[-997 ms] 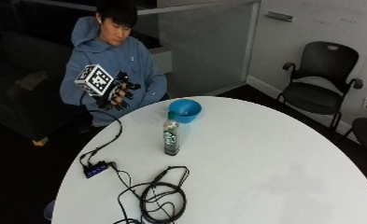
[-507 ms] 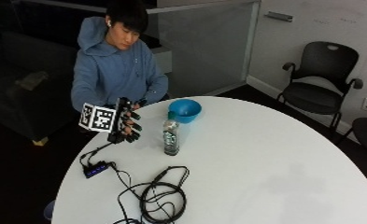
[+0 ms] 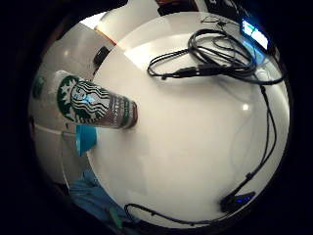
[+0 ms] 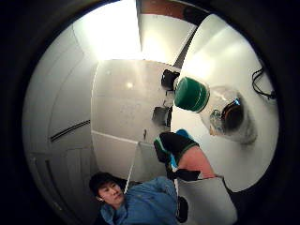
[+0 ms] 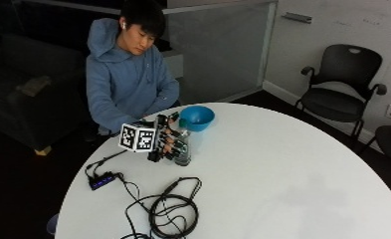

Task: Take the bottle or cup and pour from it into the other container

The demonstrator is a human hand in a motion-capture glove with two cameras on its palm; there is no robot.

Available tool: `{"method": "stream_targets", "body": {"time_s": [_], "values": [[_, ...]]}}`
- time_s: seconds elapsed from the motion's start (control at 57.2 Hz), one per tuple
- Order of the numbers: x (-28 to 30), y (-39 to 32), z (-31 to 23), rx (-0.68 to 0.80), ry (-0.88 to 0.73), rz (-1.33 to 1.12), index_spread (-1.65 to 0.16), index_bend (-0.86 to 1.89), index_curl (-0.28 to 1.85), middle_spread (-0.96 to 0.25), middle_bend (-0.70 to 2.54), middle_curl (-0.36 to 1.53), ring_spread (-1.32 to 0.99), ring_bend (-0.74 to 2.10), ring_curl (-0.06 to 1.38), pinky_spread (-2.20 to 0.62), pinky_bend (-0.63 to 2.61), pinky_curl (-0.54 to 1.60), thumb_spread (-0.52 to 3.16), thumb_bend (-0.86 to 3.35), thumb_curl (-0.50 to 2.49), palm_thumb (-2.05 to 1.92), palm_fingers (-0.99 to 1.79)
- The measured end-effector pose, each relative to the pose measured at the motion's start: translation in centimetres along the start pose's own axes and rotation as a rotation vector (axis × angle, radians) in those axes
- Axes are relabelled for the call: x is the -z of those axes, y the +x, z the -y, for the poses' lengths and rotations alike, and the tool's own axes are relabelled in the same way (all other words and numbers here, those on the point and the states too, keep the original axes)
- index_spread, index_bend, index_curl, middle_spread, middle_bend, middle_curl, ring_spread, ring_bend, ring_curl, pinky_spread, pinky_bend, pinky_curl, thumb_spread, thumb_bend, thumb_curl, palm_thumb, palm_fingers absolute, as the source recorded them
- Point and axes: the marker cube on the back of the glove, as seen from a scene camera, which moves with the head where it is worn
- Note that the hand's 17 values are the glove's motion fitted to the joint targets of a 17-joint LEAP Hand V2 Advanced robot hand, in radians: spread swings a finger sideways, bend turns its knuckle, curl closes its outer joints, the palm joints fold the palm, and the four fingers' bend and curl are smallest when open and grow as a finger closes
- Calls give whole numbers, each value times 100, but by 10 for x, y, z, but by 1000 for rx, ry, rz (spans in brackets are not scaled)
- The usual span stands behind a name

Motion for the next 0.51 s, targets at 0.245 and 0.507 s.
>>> {"method": "stream_targets", "body": {"time_s": [0.245, 0.507], "values": [[-39, 0, 9, 20, -51, 112, -38, 12, 19, 1, 20, 34, 16, 59, 31, 24, 62, 27, 92, -3, 35, 53, 9], [-65, -5, 15, 70, 262, 288, -24, 26, 25, 6, 42, 39, 8, 55, 27, 22, 57, 24, 83, 7, 42, 89, 80]]}}
